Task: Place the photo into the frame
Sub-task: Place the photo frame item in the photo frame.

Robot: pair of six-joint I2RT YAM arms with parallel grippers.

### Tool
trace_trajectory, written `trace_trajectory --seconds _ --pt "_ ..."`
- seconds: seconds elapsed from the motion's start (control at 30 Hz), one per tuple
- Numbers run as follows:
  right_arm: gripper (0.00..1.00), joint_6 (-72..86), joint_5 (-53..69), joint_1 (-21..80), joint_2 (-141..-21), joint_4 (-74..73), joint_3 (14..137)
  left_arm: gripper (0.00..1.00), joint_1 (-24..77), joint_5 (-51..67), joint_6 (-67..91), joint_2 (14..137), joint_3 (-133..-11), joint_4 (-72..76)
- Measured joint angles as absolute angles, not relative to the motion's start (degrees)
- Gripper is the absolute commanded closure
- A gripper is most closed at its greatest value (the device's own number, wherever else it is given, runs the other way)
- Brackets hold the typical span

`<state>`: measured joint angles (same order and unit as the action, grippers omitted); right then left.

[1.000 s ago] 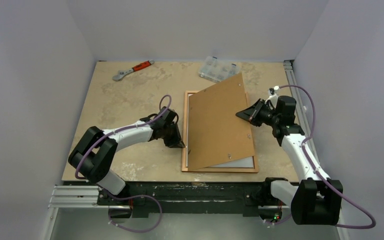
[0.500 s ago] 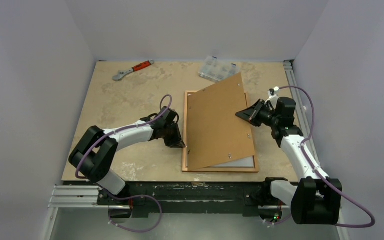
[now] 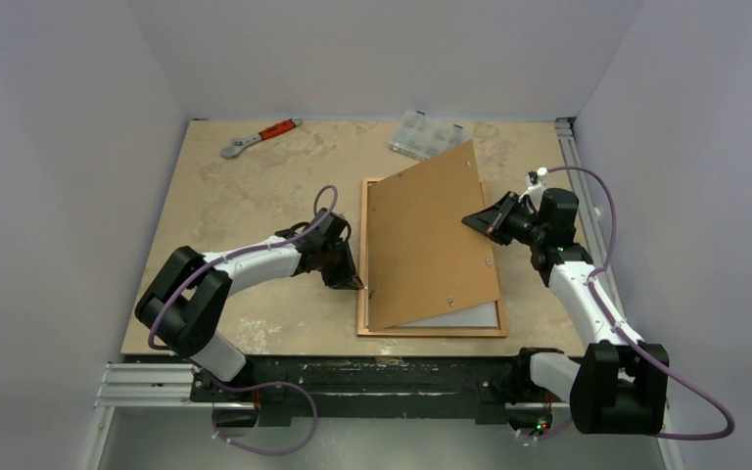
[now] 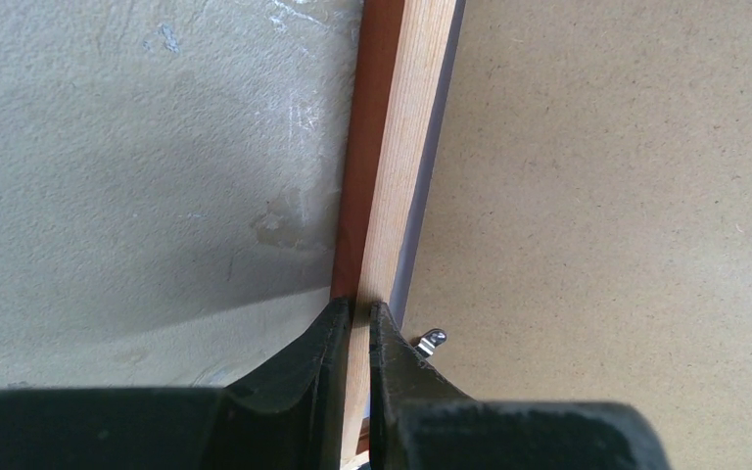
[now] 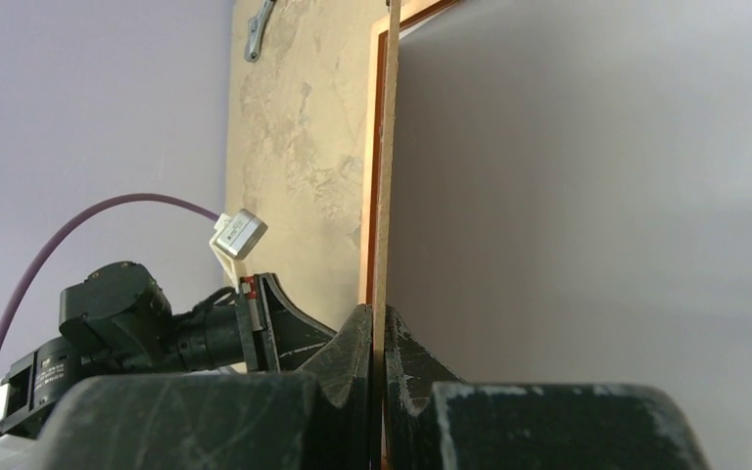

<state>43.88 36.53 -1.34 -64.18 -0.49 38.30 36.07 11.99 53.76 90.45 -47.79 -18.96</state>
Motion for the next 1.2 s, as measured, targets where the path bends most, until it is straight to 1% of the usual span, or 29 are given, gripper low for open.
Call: trace_trajectory --seconds 0.63,1.2 --pt "1.0 44.07 35.59 -1.41 -64.34 2.81 37.8 0.97 36.14 12.4 53.04 90.91 -48.14 -18.68" --pt "1.0 44.99 35.48 -2.26 -65.45 7.62 32.49 0.98 36.14 12.45 52.88 90.96 -48.21 -18.72"
